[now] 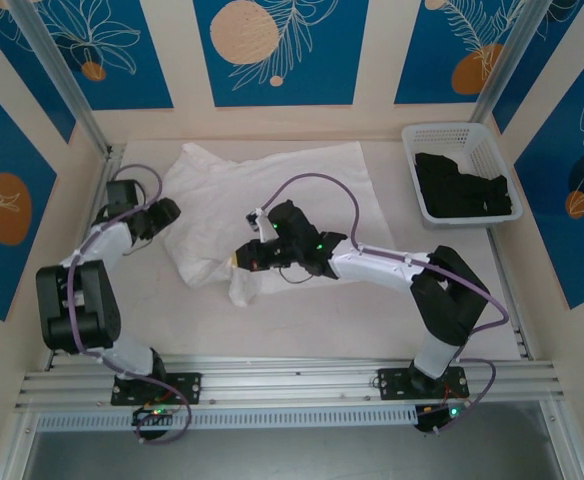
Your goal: Fold the inside-out t-shirt
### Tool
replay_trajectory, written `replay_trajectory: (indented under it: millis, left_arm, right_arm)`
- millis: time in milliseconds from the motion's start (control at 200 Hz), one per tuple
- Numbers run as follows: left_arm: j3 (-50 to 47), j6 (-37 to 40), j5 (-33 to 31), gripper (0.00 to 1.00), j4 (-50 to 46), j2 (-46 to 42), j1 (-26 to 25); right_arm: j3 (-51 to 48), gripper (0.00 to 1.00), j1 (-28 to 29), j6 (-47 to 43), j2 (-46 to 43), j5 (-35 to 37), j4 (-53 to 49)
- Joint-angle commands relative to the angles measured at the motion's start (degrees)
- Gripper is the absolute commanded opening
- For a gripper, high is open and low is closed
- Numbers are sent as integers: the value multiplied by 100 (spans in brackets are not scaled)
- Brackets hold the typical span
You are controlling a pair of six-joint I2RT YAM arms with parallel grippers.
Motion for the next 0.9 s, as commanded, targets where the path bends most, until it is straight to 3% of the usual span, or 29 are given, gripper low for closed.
replay_trajectory:
  millis: [0,150,385,535,720,895]
  left_arm:
    - [-566,-278,90,61,237,-502,24]
    - [-1071,-196,-147,61,71,-948,-1]
    - [-1145,-186,-1,56,195,-423,-158]
    - [-945,-197,97,47,312,4,-439]
    - [-495,-245,197,23,335,384,-665]
    - [224,-49,-145,20,39,527,-798]
  right_arm:
    - [-98,0,-211,-201,-102,443,-137]
    - [-222,0,-479,68,64,559,260]
    - [-183,0,-555,113,380,634,414]
    - [-187,0,-630,52,462,700,422]
    - [-173,0,-685,-165,492,854,270]
    - [-245,0,-710,-341,613,947,139]
